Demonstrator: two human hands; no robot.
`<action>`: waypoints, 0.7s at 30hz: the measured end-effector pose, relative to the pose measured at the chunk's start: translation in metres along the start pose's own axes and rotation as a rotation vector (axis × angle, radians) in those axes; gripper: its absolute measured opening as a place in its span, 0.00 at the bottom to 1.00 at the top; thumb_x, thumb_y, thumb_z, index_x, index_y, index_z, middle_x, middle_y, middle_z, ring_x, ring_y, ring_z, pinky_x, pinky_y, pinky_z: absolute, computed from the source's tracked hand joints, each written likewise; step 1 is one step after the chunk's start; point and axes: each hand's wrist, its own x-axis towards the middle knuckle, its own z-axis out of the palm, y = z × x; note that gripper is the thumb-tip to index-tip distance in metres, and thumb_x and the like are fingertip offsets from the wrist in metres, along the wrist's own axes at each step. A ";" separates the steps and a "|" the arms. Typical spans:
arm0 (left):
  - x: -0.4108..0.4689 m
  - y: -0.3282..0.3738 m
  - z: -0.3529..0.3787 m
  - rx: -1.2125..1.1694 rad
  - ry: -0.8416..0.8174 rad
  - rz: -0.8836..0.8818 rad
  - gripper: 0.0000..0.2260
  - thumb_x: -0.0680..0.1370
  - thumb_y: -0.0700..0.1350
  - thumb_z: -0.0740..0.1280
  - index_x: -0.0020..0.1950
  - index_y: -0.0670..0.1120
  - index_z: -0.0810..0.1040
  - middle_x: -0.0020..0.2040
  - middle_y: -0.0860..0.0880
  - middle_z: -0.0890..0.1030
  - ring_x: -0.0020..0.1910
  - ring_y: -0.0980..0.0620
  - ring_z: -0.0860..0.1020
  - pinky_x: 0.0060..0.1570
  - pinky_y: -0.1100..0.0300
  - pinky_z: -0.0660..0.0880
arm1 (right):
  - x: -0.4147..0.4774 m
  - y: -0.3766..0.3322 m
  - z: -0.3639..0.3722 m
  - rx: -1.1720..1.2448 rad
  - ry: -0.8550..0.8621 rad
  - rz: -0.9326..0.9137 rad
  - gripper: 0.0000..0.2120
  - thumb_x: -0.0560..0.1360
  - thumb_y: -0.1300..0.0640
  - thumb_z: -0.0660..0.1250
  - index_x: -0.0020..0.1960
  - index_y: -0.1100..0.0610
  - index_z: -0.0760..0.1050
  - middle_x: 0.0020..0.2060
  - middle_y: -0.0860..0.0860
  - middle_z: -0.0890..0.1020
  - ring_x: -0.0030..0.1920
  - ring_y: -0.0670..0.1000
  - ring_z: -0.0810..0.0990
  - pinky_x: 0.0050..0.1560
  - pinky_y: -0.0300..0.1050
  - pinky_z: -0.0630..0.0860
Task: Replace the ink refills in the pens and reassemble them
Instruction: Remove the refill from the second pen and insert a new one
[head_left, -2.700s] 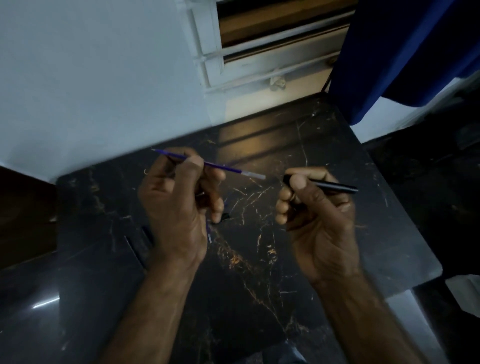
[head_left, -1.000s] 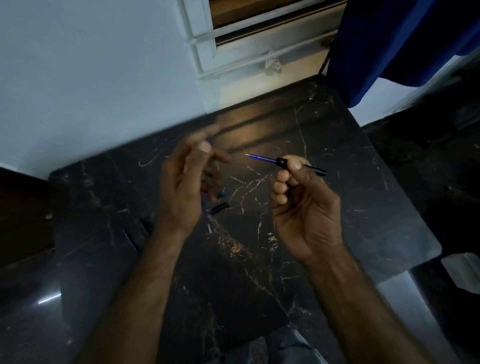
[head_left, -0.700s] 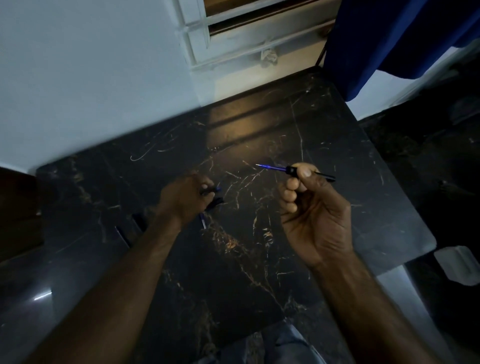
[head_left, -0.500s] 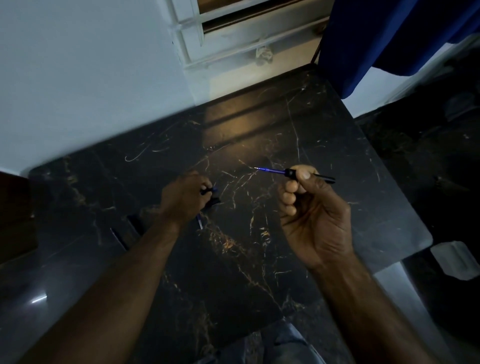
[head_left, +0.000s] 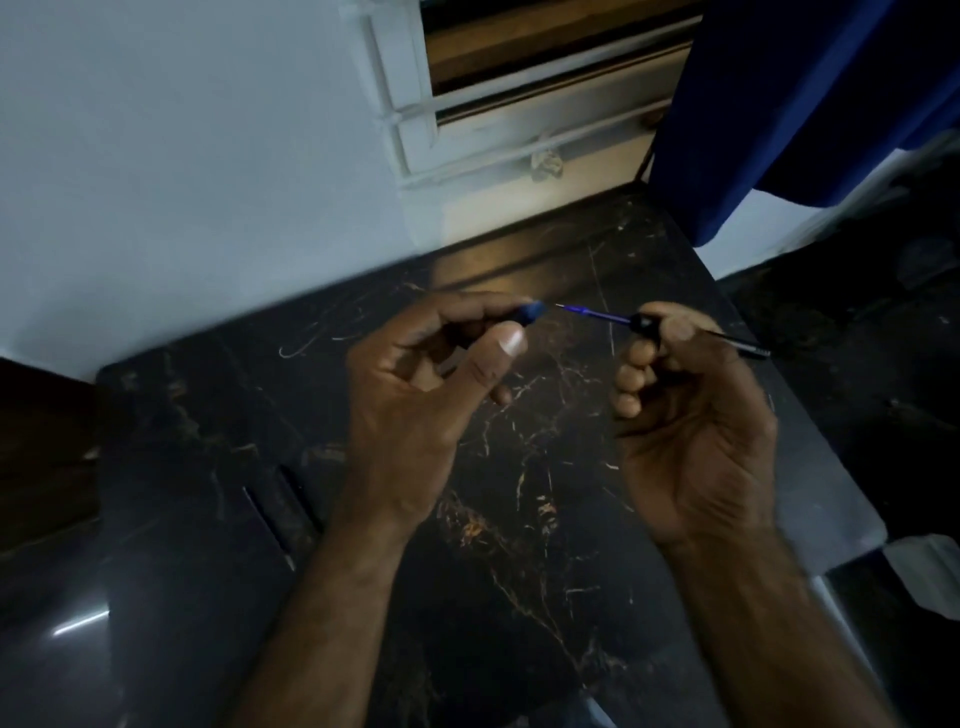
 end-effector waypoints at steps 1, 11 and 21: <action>-0.001 0.002 0.003 -0.046 0.000 0.011 0.06 0.81 0.42 0.75 0.58 0.47 0.88 0.52 0.48 0.88 0.46 0.53 0.84 0.40 0.59 0.80 | 0.000 -0.003 0.004 -0.012 -0.015 -0.016 0.07 0.78 0.62 0.64 0.50 0.61 0.80 0.33 0.52 0.81 0.31 0.46 0.79 0.29 0.37 0.75; 0.000 0.010 0.003 -0.151 0.048 0.071 0.07 0.81 0.40 0.73 0.57 0.47 0.87 0.53 0.47 0.87 0.45 0.53 0.82 0.38 0.56 0.81 | -0.005 -0.007 0.021 -0.098 -0.050 -0.068 0.06 0.77 0.61 0.64 0.49 0.61 0.80 0.32 0.52 0.81 0.31 0.47 0.79 0.28 0.38 0.75; 0.001 0.015 0.005 -0.138 0.054 0.059 0.07 0.80 0.38 0.71 0.55 0.46 0.87 0.52 0.47 0.87 0.44 0.53 0.82 0.37 0.56 0.81 | -0.004 -0.005 0.021 -0.152 -0.056 -0.112 0.06 0.79 0.63 0.65 0.51 0.62 0.80 0.33 0.52 0.82 0.31 0.48 0.80 0.28 0.39 0.76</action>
